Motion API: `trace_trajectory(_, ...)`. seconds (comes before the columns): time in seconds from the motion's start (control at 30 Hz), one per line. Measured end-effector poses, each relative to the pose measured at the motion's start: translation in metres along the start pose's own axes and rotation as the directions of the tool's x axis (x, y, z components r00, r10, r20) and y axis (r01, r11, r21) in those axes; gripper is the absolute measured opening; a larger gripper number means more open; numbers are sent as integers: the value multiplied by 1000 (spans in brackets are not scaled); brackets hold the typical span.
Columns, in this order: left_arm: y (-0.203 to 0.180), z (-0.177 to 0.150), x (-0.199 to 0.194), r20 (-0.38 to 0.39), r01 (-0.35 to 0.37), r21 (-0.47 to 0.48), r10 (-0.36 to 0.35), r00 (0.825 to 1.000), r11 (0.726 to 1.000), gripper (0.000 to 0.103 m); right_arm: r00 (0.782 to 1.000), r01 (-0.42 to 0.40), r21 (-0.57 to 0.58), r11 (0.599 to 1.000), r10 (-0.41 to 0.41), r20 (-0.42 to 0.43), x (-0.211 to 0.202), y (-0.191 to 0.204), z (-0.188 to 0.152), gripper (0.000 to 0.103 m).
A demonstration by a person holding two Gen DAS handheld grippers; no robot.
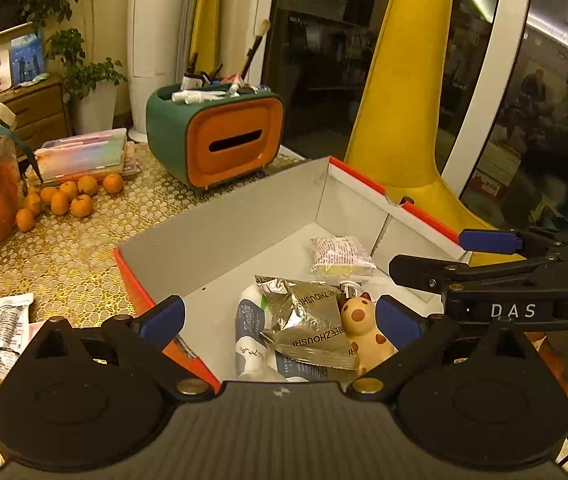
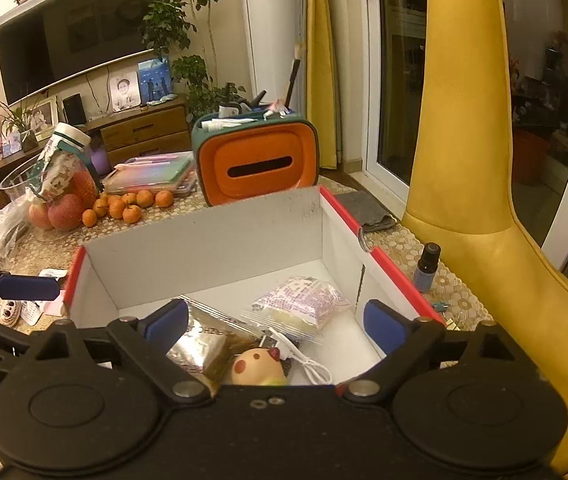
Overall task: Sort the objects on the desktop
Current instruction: 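Move both tools back to the table toward the pink clip and pink tray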
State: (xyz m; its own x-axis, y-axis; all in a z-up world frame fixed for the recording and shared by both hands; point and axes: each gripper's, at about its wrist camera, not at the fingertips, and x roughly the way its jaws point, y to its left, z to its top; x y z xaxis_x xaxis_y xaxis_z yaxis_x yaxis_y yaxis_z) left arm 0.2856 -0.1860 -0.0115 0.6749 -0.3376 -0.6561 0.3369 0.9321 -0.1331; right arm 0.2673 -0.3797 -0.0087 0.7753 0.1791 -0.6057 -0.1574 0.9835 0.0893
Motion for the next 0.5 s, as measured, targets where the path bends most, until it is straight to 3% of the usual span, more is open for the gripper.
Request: trace_trajectory(0.5, 26, -22, -61, 46, -10, -15, 11, 999, 1000, 102, 999, -35, -49, 998, 35, 14, -27, 47, 4, 95)
